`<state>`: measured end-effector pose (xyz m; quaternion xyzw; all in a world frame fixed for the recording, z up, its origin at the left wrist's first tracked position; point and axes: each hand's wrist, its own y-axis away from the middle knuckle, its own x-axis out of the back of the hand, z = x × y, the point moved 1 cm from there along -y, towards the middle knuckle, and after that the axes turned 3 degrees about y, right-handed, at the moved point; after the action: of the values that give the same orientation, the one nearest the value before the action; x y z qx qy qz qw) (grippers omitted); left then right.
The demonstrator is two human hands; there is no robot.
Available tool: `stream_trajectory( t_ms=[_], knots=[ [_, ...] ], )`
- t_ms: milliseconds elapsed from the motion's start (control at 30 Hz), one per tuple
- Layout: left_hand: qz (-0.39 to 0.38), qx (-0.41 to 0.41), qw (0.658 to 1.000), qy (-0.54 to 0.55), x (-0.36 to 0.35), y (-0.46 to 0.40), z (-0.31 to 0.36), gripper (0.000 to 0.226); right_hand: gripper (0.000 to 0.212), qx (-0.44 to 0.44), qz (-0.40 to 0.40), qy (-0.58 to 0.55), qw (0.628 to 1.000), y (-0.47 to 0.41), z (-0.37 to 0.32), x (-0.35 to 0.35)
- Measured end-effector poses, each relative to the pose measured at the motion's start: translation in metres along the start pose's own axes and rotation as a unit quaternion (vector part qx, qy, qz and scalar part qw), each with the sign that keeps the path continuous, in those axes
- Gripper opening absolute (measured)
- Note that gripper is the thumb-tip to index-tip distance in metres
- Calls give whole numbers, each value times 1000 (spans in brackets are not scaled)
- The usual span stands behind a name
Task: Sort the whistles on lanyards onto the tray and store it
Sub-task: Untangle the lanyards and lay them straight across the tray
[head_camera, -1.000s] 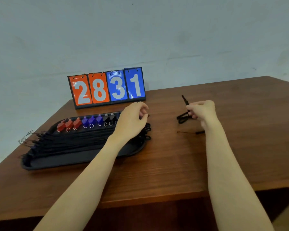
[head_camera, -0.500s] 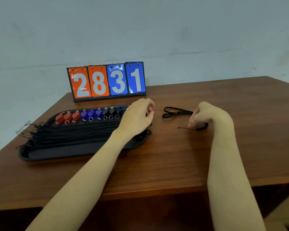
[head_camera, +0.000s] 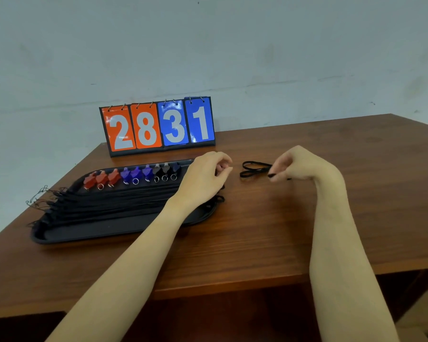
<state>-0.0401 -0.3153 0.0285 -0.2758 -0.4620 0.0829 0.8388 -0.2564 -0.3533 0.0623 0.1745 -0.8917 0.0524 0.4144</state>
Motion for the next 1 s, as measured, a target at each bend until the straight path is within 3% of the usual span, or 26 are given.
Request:
stream_trajectory(
  t_ms=[200,400,533,633,733,833,933,1000],
  knots=[
    [-26,12,997,69,5,2,9,30,13,122,25,-30,992,-7,-11,-11],
    [-57,26,994,93,5,5,14,21,9,149,26,-47,987,-13,-15,-15],
    [63,64,991,95,14,0,9,17,14,152,27,-58,986,-10,-17,-16],
    [164,118,968,149,27,-1,1,16,26,173,64,-87,979,-9,-22,-15],
    [210,192,907,312,39,0,-4,16,29,192,65,-118,972,-9,-28,-17],
    [231,212,778,545,54,1,-2,18,33,192,55,-127,972,-11,-30,-19],
    [218,201,647,703,69,4,-1,21,42,193,54,-146,969,-8,-35,-21],
    [215,202,597,746,78,9,-2,19,48,189,62,-166,966,-7,-37,-20]
  ],
)
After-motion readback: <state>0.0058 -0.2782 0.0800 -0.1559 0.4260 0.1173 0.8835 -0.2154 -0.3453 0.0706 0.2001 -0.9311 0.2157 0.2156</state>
